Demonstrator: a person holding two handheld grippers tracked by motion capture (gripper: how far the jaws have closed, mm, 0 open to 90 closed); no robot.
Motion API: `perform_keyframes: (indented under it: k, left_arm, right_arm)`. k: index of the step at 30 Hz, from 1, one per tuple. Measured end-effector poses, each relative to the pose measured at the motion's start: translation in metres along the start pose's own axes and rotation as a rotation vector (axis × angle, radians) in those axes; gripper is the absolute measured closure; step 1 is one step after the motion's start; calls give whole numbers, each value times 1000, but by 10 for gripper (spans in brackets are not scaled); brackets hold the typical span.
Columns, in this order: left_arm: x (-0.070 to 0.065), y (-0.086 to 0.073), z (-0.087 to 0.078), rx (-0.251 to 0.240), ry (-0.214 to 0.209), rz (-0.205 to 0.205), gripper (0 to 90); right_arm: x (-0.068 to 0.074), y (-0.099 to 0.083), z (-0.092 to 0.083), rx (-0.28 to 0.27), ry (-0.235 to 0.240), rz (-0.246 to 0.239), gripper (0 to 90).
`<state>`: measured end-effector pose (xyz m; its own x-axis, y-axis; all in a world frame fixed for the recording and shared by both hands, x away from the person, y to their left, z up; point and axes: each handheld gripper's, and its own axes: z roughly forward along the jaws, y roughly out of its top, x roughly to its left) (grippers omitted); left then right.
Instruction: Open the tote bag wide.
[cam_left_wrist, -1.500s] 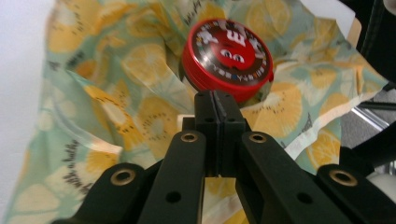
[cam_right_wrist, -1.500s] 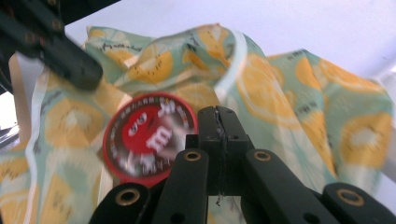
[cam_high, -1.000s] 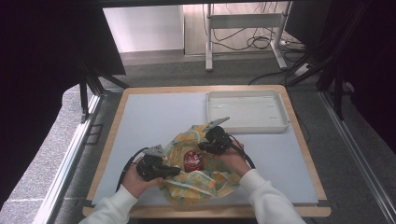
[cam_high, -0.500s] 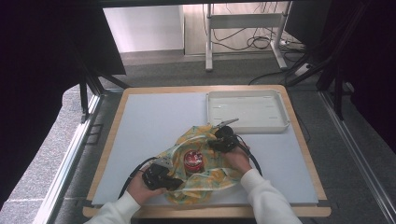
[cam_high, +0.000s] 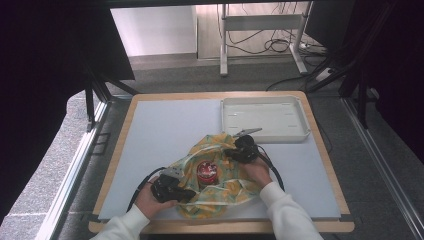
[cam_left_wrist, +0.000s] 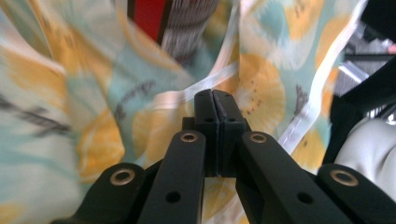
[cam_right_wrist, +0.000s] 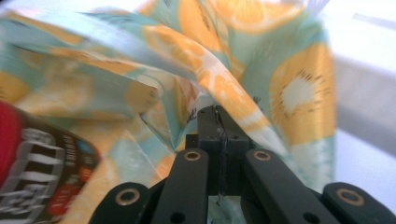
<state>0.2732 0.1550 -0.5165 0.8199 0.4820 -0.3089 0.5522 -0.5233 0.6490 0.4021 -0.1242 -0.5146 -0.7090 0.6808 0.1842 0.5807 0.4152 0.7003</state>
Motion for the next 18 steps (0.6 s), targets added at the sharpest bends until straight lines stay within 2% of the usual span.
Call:
perform_keyframes:
  k: [4,12,15,18]
  left_arm:
    - [-4,4,-14,-90,22,11,900]
    - [-6,6,-30,-207,57,3,900]
    - [-4,6,-36,-235,67,-7,900]
    - [-1,6,-40,-240,89,-22,900]
  right_arm:
    - [6,5,-17,-46,14,-21,890]
    - [18,4,-38,-64,23,-75,889]
    - [21,3,-45,-66,29,-86,889]
    - [23,0,-51,-61,35,-97,889]
